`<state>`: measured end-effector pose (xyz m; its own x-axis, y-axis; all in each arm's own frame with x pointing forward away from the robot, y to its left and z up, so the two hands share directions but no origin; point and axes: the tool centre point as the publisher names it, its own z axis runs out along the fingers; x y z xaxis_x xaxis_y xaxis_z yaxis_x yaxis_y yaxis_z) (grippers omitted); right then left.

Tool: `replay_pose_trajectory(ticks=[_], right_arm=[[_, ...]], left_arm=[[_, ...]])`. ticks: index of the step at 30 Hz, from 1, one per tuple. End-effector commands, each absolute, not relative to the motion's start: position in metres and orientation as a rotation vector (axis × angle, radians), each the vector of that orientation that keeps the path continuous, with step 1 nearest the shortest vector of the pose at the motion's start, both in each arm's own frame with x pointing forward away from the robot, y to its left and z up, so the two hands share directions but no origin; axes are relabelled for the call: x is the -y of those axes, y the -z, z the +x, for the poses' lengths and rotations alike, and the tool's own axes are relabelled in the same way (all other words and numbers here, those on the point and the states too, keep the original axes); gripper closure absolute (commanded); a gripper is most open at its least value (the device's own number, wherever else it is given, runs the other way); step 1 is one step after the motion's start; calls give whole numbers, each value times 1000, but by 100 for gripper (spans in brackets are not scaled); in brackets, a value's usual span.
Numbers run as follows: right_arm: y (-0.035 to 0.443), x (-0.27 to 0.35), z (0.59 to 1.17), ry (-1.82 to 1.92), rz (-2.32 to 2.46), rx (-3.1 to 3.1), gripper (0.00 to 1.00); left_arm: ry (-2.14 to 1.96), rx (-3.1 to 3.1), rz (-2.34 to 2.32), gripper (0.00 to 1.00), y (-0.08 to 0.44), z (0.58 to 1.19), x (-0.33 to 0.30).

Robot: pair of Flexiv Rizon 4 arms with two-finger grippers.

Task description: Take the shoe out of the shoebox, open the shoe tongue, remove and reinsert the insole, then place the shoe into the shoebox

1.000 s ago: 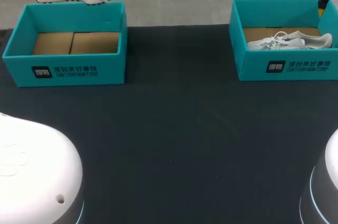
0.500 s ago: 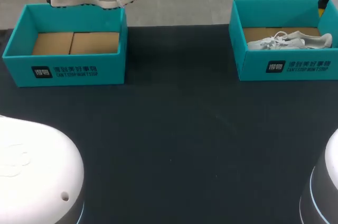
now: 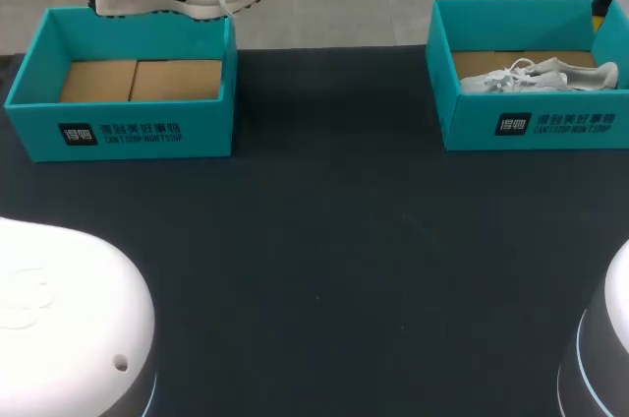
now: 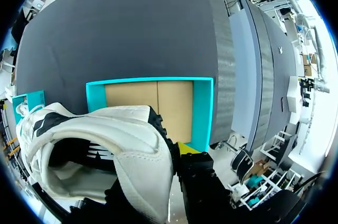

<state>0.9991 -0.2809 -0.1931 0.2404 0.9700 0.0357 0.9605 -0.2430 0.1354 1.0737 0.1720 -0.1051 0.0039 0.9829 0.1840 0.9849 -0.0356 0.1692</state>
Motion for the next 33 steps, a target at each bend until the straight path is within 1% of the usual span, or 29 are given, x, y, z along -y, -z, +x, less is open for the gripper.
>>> replay_pose_trajectory(ticks=[1, 5, 10, 19, 33], right_arm=[[193, 280, 998, -172, 2405, -1875, 0], [193, 280, 998, -172, 2405, -1875, 0], [193, 280, 998, -172, 2405, -1875, 0], [193, 280, 998, -172, 2405, -1875, 0], [193, 280, 998, -172, 2405, -1875, 0]], left_arm=[[396, 2176, -2223, 100, 103, 1073, -172], [396, 2176, -2223, 100, 103, 1073, -172], [332, 2201, -2252, 100, 99, 1051, -151], [390, 2178, -2178, 100, 86, 1005, -120], [363, 2249, -2055, 100, 90, 949, -65]])
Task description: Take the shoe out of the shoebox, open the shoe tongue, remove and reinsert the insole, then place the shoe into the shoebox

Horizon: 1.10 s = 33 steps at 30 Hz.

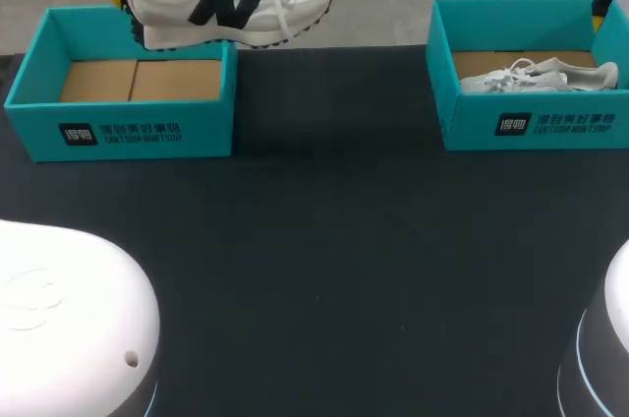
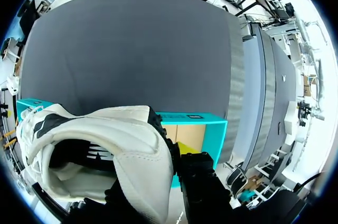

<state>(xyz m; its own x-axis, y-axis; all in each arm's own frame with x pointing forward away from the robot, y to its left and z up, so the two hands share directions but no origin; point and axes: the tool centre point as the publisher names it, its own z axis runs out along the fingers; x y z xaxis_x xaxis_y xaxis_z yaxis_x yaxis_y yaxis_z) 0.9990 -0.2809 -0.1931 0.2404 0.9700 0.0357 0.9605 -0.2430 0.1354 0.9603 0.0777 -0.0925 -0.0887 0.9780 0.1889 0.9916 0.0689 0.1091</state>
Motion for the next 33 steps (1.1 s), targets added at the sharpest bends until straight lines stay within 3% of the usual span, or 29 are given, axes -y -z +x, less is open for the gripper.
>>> replay_pose_trajectory(ticks=[1, 13, 26, 33], right_arm=[[193, 280, 998, -172, 2405, -1875, 0], [193, 280, 998, -172, 2405, -1875, 0], [193, 280, 998, -172, 2405, -1875, 0], [193, 280, 998, -172, 2405, -1875, 0]], left_arm=[[363, 2249, -2060, 100, 91, 946, -59], [344, 2213, -2160, 100, 108, 912, 19], [203, 2205, -2218, 100, 127, 865, 65], [320, 2219, -2157, 100, 130, 845, 76]])
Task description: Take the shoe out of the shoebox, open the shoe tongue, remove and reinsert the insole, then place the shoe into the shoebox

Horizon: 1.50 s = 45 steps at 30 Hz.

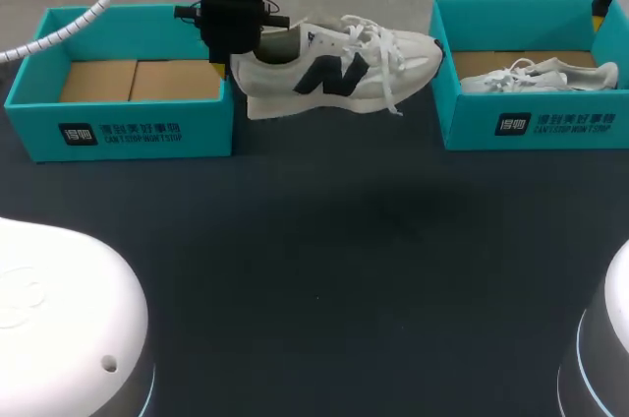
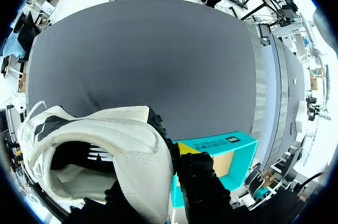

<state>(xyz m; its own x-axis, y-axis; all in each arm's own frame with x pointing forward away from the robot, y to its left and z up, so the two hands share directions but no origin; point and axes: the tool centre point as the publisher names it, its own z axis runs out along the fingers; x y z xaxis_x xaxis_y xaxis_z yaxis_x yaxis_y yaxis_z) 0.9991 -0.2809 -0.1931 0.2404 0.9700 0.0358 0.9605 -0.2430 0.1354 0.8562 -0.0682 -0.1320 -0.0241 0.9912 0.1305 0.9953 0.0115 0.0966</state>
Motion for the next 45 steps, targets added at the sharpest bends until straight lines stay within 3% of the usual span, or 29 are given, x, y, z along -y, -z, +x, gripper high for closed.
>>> replay_pose_trajectory(ticks=[1, 15, 45], right_arm=[[193, 280, 998, -172, 2405, -1875, 0], [193, 280, 998, -172, 2405, -1875, 0], [193, 280, 998, -172, 2405, -1875, 0]], left_arm=[[325, 2224, -2153, 100, 131, 843, 77], [284, 2260, -2128, 100, 161, 836, 90], [362, 2159, -2165, 100, 317, 807, 85]])
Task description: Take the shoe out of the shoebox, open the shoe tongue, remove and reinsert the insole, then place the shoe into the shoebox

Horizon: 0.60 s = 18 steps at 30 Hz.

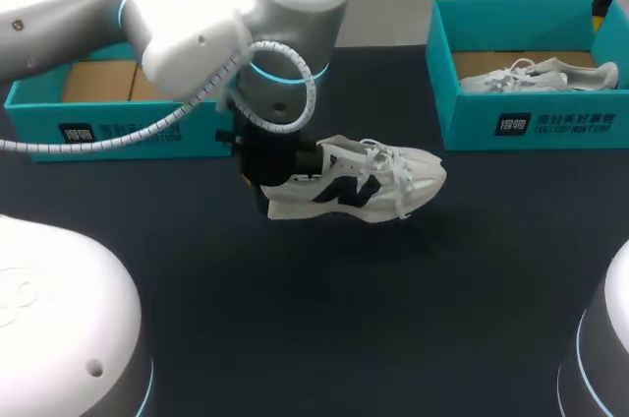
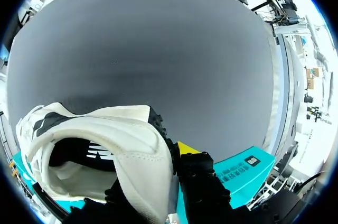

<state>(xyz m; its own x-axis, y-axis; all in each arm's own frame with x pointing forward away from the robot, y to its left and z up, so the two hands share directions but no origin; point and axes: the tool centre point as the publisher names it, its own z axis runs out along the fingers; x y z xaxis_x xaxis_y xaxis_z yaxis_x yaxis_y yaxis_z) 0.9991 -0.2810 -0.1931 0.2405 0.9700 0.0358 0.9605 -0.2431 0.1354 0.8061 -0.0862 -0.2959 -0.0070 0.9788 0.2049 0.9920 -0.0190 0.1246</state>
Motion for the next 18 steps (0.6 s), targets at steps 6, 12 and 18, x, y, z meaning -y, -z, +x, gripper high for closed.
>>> replay_pose_trajectory(ticks=[6, 12, 18], right_arm=[[193, 280, 998, -172, 2405, -1875, 0], [193, 280, 998, -172, 2405, -1875, 0], [193, 280, 998, -172, 2405, -1875, 0]], left_arm=[[325, 2159, -2137, 100, 341, 806, 79], [306, 2168, -2100, 100, 356, 812, 81], [267, 2138, -2118, 100, 367, 816, 84]])
